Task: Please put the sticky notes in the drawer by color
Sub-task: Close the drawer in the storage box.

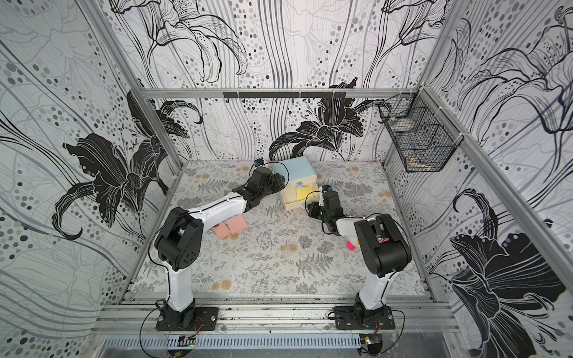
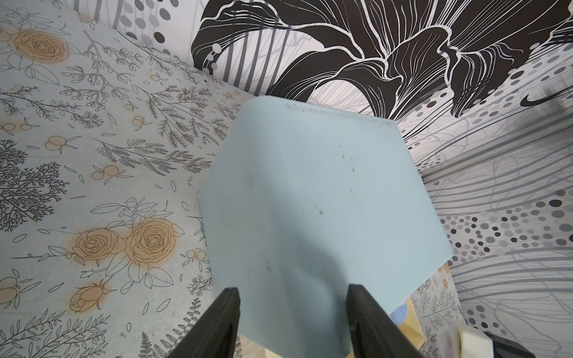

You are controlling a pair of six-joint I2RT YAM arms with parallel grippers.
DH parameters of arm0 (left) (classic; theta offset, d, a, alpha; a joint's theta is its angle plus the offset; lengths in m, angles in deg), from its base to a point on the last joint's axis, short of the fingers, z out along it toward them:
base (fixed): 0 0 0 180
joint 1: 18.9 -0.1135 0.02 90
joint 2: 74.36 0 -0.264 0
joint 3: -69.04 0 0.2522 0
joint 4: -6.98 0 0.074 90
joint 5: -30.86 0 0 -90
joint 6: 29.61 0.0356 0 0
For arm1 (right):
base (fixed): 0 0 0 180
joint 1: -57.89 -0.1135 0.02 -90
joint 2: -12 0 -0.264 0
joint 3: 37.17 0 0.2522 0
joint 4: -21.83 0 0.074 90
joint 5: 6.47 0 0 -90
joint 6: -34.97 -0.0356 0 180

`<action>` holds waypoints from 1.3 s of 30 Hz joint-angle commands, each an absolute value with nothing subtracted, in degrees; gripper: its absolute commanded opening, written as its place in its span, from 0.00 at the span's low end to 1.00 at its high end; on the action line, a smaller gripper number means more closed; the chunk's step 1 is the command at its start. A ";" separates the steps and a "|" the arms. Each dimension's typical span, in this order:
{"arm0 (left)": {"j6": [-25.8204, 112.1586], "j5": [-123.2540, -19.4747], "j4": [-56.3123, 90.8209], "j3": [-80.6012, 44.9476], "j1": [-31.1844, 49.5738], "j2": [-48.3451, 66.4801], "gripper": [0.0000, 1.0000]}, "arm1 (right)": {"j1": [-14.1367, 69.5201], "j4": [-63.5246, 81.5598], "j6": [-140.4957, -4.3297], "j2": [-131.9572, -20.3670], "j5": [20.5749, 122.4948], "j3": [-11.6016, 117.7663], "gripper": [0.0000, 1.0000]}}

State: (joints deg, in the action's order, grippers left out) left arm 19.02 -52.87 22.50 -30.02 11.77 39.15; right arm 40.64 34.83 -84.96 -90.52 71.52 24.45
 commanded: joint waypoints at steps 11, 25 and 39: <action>19.47 -53.90 24.73 -29.72 10.72 41.92 0.59 | 40.76 42.29 -85.12 -98.86 71.32 35.04 0.17; 21.33 -55.29 25.35 -31.67 10.19 41.77 0.60 | 40.76 51.48 -88.23 -99.15 68.67 31.30 0.30; 22.08 -56.23 23.96 -31.82 9.75 42.83 0.61 | 40.76 60.58 -95.40 -101.56 65.14 23.54 0.41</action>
State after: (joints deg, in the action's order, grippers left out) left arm 20.66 -55.98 22.01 -31.24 10.46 40.25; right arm 40.99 57.21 -93.27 -100.99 66.76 24.93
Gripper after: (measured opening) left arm 0.605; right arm 0.397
